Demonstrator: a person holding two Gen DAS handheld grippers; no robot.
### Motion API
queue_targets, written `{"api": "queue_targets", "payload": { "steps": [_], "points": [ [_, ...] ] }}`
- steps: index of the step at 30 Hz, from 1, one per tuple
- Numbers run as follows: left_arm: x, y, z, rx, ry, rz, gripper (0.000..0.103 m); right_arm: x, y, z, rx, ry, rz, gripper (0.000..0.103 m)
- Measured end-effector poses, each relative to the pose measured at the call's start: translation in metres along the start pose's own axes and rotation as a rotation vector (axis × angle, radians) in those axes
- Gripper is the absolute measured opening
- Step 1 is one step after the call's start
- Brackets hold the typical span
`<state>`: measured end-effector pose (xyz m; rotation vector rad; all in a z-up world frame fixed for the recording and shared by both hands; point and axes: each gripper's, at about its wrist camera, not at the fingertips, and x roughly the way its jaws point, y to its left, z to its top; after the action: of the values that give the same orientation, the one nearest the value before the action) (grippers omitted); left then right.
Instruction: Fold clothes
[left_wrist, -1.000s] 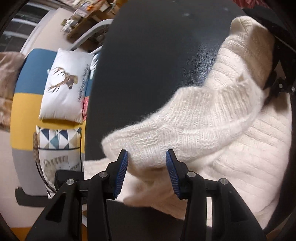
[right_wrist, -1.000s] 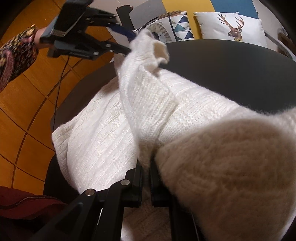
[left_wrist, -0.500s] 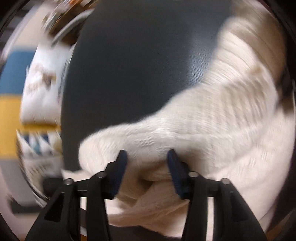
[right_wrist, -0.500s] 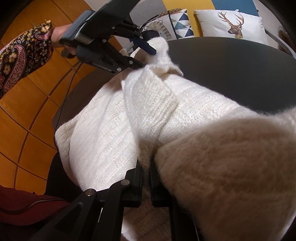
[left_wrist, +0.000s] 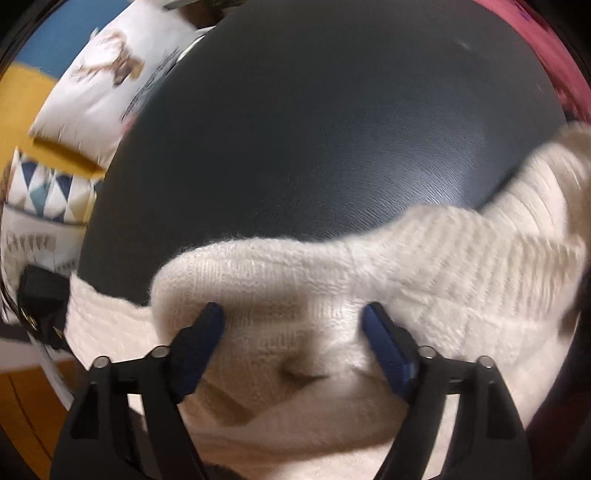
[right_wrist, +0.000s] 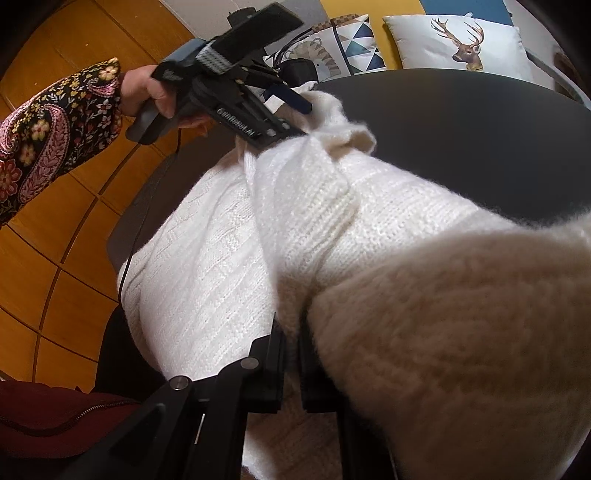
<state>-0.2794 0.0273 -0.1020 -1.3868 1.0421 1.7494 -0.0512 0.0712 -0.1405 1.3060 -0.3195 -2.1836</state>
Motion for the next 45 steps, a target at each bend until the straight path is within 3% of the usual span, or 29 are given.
{"api": "queue_targets", "payload": {
  "steps": [7, 9, 12, 15, 18, 25, 28, 32, 36, 40, 45],
  "points": [
    [-0.002, 0.005, -0.027, -0.137, -0.147, -0.019, 0.08, 0.005, 0.001, 0.004, 0.011, 0.003, 0.004, 0.003],
    [-0.003, 0.008, -0.038, -0.196, -0.185, -0.075, 0.058, 0.005, 0.0, 0.005, 0.016, 0.002, 0.006, 0.003],
    [-0.007, -0.002, -0.053, -0.23, -0.247, -0.055, 0.041, 0.005, -0.001, 0.006, 0.024, 0.001, 0.007, 0.003],
    [-0.012, -0.018, -0.072, -0.26, -0.296, -0.032, 0.027, 0.006, -0.001, 0.007, 0.035, 0.0, 0.009, 0.003],
    [-0.019, -0.033, -0.06, -0.304, -0.325, -0.012, 0.021, 0.007, -0.001, 0.008, 0.042, -0.001, 0.009, 0.003],
    [-0.039, -0.043, -0.094, -0.475, -0.39, 0.012, 0.015, 0.008, 0.0, 0.008, 0.051, -0.01, 0.0, 0.004],
    [-0.038, -0.039, -0.088, -0.547, -0.436, 0.026, 0.013, 0.008, 0.001, 0.007, 0.05, -0.025, 0.007, 0.006],
    [-0.065, -0.047, -0.122, -0.691, -0.561, 0.01, 0.01, 0.005, 0.0, 0.004, 0.06, -0.045, 0.011, 0.008],
    [-0.08, -0.048, -0.136, -0.766, -0.683, 0.026, 0.009, 0.002, -0.003, 0.003, 0.09, -0.076, 0.014, 0.011],
    [-0.096, -0.075, -0.16, -0.815, -0.777, 0.029, 0.009, -0.005, 0.013, 0.005, 0.004, -0.135, -0.094, 0.021],
    [-0.102, -0.101, -0.194, -0.904, -0.842, 0.028, 0.009, -0.001, 0.039, 0.01, -0.19, -0.16, -0.289, 0.024]
  ]
}}
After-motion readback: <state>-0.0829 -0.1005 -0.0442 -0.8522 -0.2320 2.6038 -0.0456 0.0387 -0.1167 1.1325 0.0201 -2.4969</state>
